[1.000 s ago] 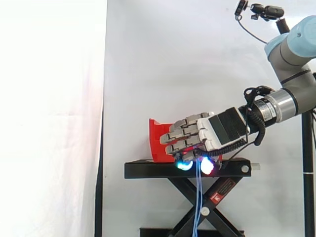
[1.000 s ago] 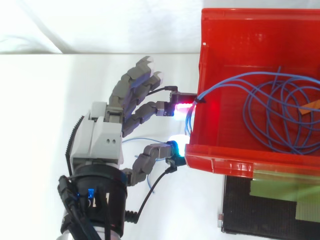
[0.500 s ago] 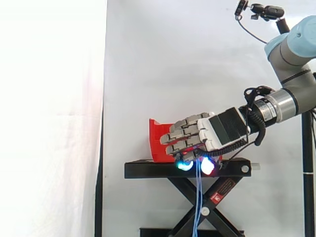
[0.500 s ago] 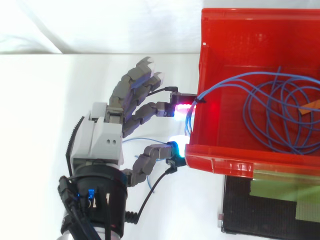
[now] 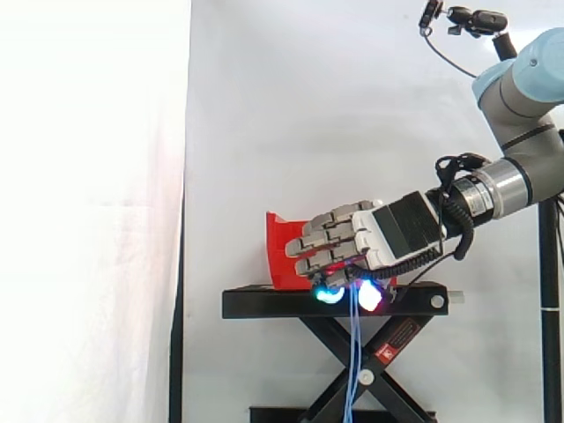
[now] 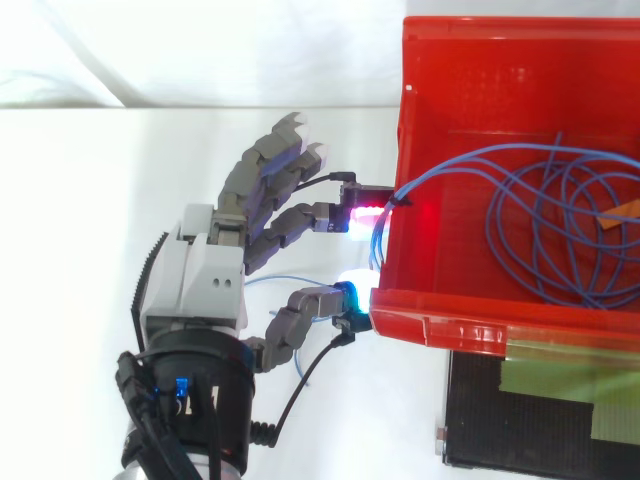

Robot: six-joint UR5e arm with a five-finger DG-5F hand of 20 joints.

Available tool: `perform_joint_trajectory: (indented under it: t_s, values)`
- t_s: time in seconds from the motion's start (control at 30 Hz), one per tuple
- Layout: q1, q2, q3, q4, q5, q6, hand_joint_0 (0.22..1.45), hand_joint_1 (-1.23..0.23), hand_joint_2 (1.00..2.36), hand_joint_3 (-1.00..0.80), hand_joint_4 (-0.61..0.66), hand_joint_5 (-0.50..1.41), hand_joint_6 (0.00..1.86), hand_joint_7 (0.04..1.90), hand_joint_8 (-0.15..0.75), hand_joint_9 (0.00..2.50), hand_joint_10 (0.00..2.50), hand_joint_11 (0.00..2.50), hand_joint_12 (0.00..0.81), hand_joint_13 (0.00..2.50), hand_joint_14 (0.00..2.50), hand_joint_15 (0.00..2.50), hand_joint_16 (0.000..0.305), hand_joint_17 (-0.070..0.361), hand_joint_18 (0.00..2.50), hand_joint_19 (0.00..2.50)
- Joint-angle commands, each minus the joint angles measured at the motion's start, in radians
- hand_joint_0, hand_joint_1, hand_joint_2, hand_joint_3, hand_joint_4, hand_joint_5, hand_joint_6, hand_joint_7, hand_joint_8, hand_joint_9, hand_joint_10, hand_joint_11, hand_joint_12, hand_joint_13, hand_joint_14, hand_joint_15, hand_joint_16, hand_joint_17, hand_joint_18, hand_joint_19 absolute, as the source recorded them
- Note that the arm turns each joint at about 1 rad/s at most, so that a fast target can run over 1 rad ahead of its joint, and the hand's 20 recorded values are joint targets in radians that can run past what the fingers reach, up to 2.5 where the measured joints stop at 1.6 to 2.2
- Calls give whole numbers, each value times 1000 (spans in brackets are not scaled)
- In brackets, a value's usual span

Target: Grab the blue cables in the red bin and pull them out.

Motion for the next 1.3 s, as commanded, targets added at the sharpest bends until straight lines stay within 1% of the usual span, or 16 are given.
perform_joint_trajectory:
  t_s: [0.0, 0.1, 0.13, 0.27, 0.47, 0.5, 0.67, 0.83, 0.97, 1.23, 1.27]
  values:
    - [0, 0, 0, 0, 0, -1, 919, -941, 1000, -1000, 210, 831, 5, 807, 232, 565, 13, 346, 290, 343, 11, 282, 38, 85, 344, 526]
    - [0, 0, 0, -1, 0, -1, 923, -941, 1000, -1000, 201, 855, 0, 858, 232, 570, 11, 349, 290, 345, 11, 279, 37, 84, 349, 531]
    - [0, 0, -1, -1, 0, -1, 923, -941, 1000, -1000, 196, 857, 29, 863, 231, 575, 12, 355, 289, 347, 11, 282, 37, 84, 351, 523]
    - [0, 0, -1, -3, 0, -1, 929, -943, 1000, -1000, 183, 844, 131, 838, 231, 587, 12, 359, 288, 355, 12, 273, 37, 84, 356, 525]
    - [0, 0, 0, -1, 0, -1, 937, -940, 1000, -1000, 181, 846, 190, 813, 230, 601, 12, 368, 287, 363, 10, 280, 37, 84, 362, 522]
    - [0, 0, 0, 0, 0, -1, 937, -940, 1000, -1000, 181, 846, 188, 816, 232, 601, 12, 367, 287, 363, 10, 280, 37, 83, 362, 521]
    - [0, 0, 0, 0, 0, -1, 934, -942, 1000, -1000, 198, 859, 0, 860, 229, 599, 12, 363, 287, 360, 13, 287, 37, 84, 359, 530]
    - [0, 0, 0, -3, 0, -3, 929, -944, 1000, -1000, 206, 817, 6, 783, 228, 589, 12, 369, 287, 353, 11, 284, 37, 84, 352, 532]
    - [-3, 0, 0, -5, 0, -6, 928, -942, 1000, -1000, 204, 799, 8, 747, 229, 583, 12, 367, 287, 350, 11, 285, 37, 84, 342, 535]
    - [-8, 0, -1, -8, 0, -7, 924, -940, 1000, -1000, 214, 792, 8, 736, 226, 580, 12, 359, 288, 347, 11, 288, 37, 84, 340, 535]
    - [-6, 0, -1, -8, 0, -9, 925, -940, 1000, -1000, 213, 792, 8, 735, 227, 579, 12, 366, 287, 347, 13, 286, 37, 84, 340, 533]
